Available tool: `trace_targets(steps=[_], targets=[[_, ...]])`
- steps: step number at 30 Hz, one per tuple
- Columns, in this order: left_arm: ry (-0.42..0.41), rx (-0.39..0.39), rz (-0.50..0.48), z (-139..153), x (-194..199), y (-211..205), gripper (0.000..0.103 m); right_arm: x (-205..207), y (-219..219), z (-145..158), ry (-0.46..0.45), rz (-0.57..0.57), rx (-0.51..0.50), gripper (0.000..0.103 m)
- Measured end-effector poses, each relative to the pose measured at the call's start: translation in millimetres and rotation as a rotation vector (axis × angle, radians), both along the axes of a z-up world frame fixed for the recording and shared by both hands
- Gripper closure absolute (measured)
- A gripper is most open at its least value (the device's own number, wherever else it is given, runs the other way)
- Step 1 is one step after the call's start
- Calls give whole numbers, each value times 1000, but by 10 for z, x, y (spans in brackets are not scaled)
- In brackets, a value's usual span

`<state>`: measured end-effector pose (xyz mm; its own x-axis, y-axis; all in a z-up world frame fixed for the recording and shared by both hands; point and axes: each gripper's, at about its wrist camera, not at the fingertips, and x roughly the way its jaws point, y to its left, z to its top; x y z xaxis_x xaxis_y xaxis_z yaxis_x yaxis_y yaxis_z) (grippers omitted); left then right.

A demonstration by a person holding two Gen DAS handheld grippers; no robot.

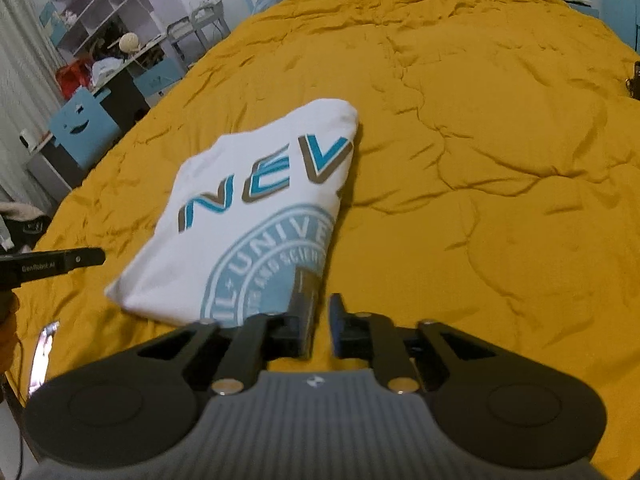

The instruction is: Fold small clothes

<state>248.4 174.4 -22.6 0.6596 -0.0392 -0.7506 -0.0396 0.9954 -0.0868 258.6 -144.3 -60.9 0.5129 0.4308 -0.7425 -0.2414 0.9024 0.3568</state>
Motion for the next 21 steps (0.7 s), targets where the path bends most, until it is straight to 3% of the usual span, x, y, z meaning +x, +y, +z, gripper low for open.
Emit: trace_targets(steps=[3,5,9,12,16,21], targets=[[-48,-137,0,-94,214,170,32,139,3,-44,8,-21,39,70],[-57,-213,18,-203,375,310,27,245,-12,-94,22,-39,81,58],[20,-323,47,-462,741,587,25,526,-65,-258,81,-87,168,56],[70,-400,16,-683,975,705,24,748,-75,-380,106,-121,207,52],[138,-550,8,-1016,1251,845,24,1056,-50,-549,149,-159,264,51],[139,-702,4,-1282,1547,983,24,1440,-29,-756,192,-198,347,47]])
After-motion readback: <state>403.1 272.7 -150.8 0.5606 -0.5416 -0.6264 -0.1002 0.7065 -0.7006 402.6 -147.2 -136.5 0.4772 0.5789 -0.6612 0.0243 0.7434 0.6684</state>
